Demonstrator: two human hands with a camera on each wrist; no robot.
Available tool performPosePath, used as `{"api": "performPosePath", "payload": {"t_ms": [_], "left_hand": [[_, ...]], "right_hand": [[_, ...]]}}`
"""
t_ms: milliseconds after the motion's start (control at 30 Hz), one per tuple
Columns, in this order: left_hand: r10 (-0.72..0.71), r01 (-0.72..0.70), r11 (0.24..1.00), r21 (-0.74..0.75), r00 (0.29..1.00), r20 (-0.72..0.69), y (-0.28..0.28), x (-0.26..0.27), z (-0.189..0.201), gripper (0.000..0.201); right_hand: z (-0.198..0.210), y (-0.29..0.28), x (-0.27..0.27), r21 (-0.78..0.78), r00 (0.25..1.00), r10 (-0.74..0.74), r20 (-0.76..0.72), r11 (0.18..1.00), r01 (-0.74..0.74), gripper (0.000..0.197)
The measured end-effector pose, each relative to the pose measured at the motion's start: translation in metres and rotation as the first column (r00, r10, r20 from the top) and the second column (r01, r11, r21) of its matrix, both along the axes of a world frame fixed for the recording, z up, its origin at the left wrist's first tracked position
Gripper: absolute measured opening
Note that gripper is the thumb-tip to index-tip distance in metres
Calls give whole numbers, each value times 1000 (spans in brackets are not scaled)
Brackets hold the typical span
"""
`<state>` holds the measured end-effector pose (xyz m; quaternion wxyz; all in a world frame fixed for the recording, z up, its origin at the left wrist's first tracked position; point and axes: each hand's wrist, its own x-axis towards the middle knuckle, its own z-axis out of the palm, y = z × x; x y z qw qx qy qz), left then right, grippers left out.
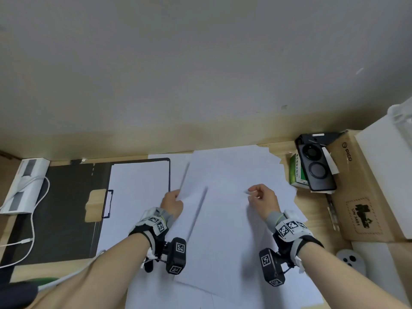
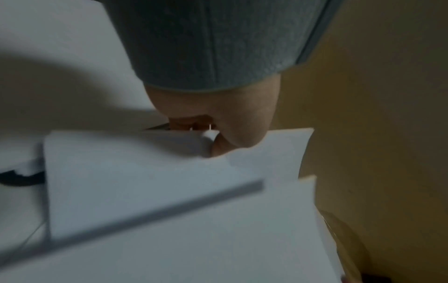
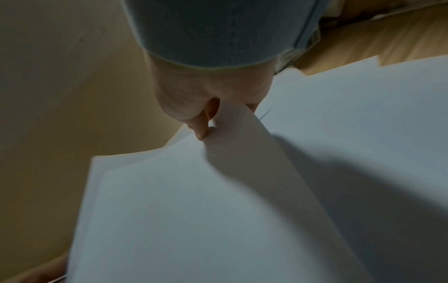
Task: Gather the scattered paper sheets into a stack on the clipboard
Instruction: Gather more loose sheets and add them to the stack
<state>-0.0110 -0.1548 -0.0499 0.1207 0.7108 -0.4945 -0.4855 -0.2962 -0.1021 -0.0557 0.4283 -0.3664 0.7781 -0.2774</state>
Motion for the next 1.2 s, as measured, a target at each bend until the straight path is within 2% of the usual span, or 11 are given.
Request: {"api": "performPosePath", "payload": {"t_ms": [100,267,367,433,500,633,700,767,1000,1133,1200], "left_hand": [[-50,60,985,164,997,-65,6,-5,-8,25],[194,-134,944,301,965,-177,7,-7,-13,33],[136,-62,965,256,949,-284,13,-5,-4,7],[81,-25,976,216,964,-253,12,-2,-9,17],[117,-91,986,139,975,-190,6,2,-14,18],[342,-337,940,60,930,-135,-11,16,-27,19],[391,-386,919,77,919,-60,-17,23,-31,19],[418,-412,904,117,908,-37,-18,25,-34,21],[427,-421,891,170,904,4,-23,22,-37,36],[432,-426,881,208,902,13,-22,20,-32,61],[431,-423,876,230,902,17,-19,17,-30,60]], "right_hand": [[1,-23,20,-19,999,31,-39,999,-32,21],[-1,-44,43,10,997,49,-64,999,-48,23],[-7,-49,47,-40,999,43,28,998,-42,26],[-10,-49,43,-56,997,34,68,998,-30,22],[-13,-49,31,-75,1000,-7,-9,997,6,15],[-19,-45,-10,46,928,-124,-353,988,149,44],[-17,-41,-24,118,888,-209,-410,953,278,58],[-23,-36,-34,154,874,-236,-425,933,326,60],[-25,-28,-33,269,943,-118,-310,941,206,15],[-16,-25,-23,204,963,-238,-124,944,259,20],[-16,-25,-19,183,962,-272,28,947,263,29]]}}
